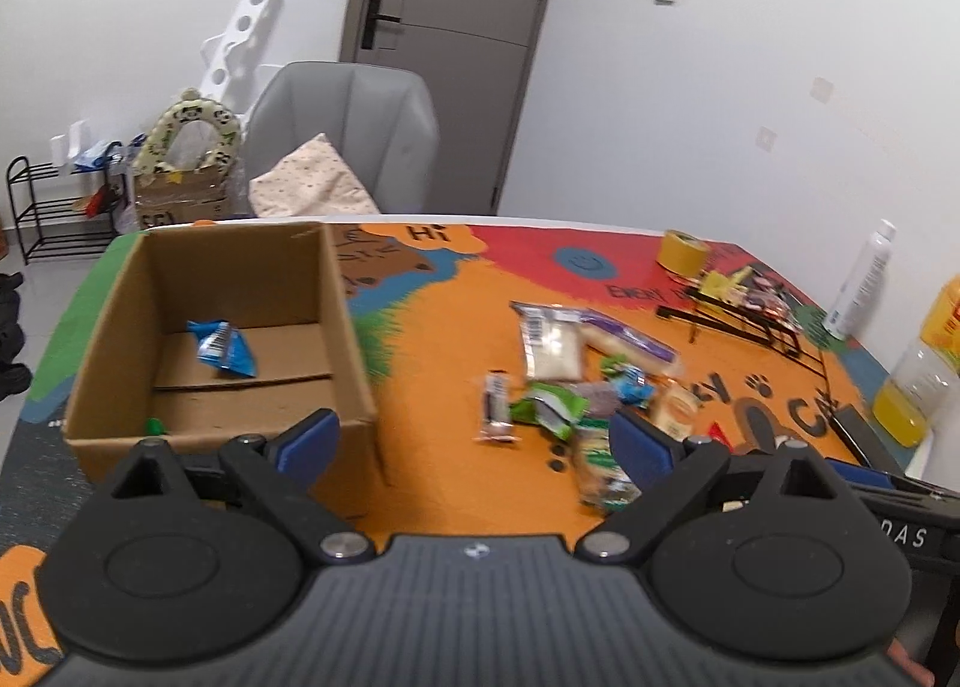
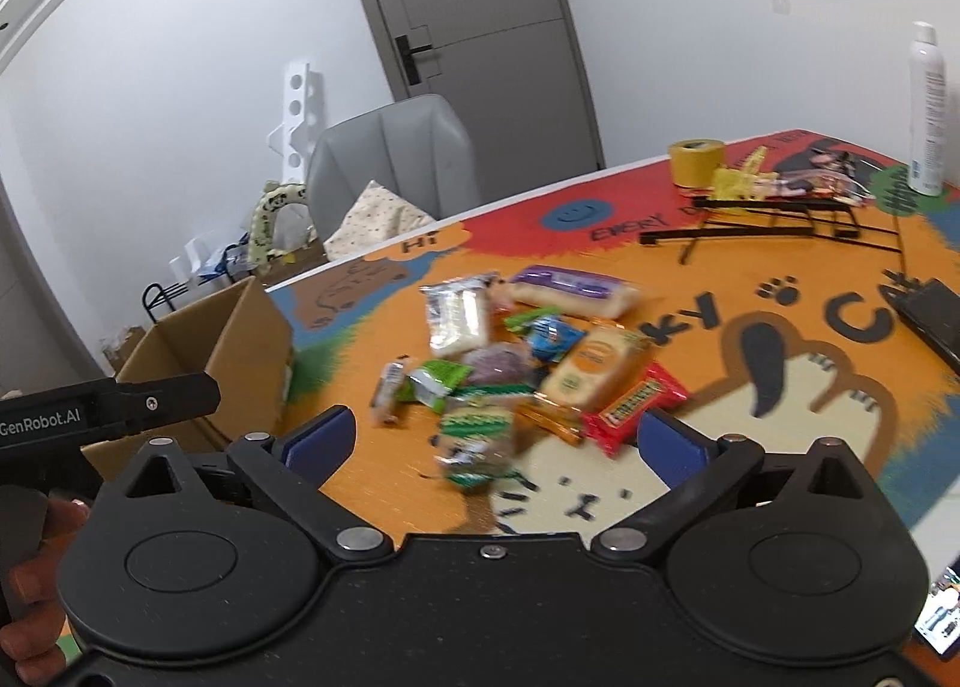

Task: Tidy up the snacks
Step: 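Move both open tools back over the snack pile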

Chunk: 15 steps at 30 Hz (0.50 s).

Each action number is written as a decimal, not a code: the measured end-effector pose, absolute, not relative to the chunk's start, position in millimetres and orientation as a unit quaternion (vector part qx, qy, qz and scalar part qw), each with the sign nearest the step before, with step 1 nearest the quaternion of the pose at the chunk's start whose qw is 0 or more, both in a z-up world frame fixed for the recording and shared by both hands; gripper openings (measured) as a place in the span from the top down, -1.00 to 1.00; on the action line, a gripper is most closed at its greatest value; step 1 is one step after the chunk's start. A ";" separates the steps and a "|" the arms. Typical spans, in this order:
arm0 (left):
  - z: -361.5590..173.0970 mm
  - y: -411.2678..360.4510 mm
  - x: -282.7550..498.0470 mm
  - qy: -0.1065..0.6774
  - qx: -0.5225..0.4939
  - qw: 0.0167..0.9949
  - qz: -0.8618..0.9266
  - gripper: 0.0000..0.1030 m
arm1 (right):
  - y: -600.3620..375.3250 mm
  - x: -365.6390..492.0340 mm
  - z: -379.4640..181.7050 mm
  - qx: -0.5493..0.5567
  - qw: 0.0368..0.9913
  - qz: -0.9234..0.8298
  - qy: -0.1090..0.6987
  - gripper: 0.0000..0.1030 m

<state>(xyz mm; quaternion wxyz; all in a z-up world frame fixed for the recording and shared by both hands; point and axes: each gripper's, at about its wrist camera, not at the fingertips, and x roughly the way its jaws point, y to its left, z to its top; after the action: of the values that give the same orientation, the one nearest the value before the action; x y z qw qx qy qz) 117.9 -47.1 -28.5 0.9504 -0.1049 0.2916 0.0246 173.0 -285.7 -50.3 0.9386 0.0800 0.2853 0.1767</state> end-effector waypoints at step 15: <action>-42.0 -95.4 126.7 0.311 -0.087 0.946 -0.011 -0.86 | -337.3 171.1 -71.2 0.101 0.941 0.137 0.294 -0.99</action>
<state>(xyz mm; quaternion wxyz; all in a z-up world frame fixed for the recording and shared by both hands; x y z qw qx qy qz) 126.7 -95.4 -42.0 0.9465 -0.0870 0.3106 -0.0109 171.1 -337.3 -71.2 0.9405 0.1009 0.2938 0.1374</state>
